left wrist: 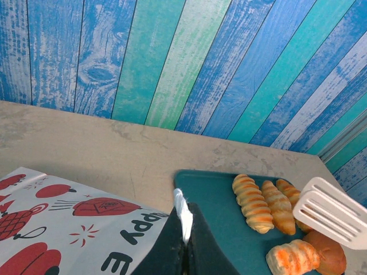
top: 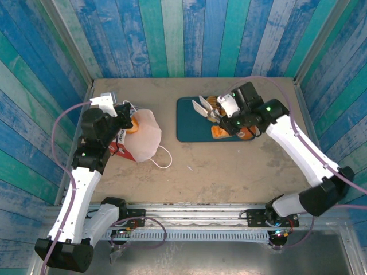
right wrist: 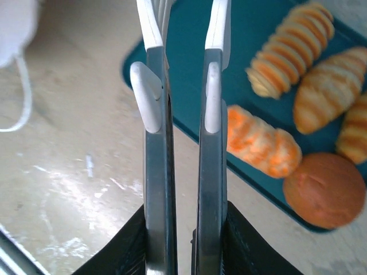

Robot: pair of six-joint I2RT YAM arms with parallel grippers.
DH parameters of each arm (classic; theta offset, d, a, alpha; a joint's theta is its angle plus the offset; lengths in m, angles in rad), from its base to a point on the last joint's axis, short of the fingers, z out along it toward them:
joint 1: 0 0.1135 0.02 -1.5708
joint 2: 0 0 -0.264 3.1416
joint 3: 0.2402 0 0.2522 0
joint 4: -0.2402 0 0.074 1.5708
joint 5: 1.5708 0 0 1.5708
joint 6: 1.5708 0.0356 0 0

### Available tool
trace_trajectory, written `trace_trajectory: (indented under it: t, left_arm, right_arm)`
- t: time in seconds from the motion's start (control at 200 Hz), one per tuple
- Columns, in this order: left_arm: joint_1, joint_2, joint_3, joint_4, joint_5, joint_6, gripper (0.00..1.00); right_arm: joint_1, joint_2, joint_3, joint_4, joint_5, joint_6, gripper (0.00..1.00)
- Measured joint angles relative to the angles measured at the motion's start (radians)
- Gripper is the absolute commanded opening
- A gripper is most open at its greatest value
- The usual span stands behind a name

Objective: Take the fake bread out of the paper bag

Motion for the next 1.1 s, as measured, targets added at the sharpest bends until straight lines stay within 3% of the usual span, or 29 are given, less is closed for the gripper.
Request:
trace_trajectory:
  t: [0.22,0.411,0.826,1.097]
  left_arm:
    - [0.0,0.0,0.0,-0.001,-0.005,0.0,0.0]
    - [0.0,0.0,0.0,-0.006,-0.006,0.0,0.0]
    - [0.0,-0.008,-0.003,-0.002,-0.012,-0.029,0.0]
    - [0.0,-0.033,0.005,-0.077,-0.044,0.018,0.0]
  right_arm:
    - [0.137,-0.06,-0.113,0.113,-0.193,-0.04,0.32]
    - [0.264,-0.024,-0.133,0.15,-0.242,-0.074,0.32]
    - [0.47,0.28,0.039,0.177,0.011,-0.071,0.33]
    - [0.553,0.415,0.141,0.204,0.155,-0.023,0.32]
